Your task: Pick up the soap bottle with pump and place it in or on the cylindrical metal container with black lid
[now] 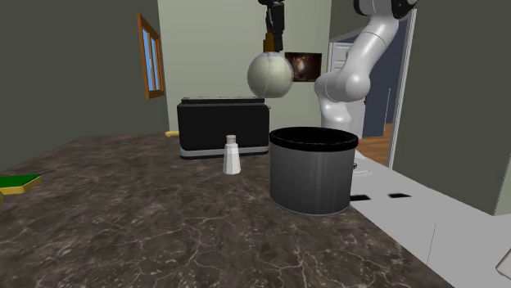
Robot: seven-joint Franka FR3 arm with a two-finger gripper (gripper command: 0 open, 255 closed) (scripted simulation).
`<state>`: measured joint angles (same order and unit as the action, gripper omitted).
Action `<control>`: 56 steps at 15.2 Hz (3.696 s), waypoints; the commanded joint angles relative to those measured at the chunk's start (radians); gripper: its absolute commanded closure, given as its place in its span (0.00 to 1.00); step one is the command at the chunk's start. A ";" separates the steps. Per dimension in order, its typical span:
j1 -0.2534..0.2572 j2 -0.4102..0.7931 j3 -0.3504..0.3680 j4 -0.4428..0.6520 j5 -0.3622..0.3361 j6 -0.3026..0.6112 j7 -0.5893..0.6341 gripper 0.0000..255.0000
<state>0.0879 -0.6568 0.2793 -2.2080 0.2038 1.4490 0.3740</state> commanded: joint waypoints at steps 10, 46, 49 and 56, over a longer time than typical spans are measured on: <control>0.039 0.110 0.198 0.231 0.103 -0.074 0.260 1.00; 0.069 0.146 0.366 0.020 0.176 0.208 0.356 1.00; 0.069 0.145 0.366 0.020 0.176 0.208 0.356 0.00; 0.056 0.165 0.346 0.129 0.154 0.115 0.367 0.00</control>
<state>0.1518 -0.5105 0.6255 -2.1226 0.3682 1.5913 0.7328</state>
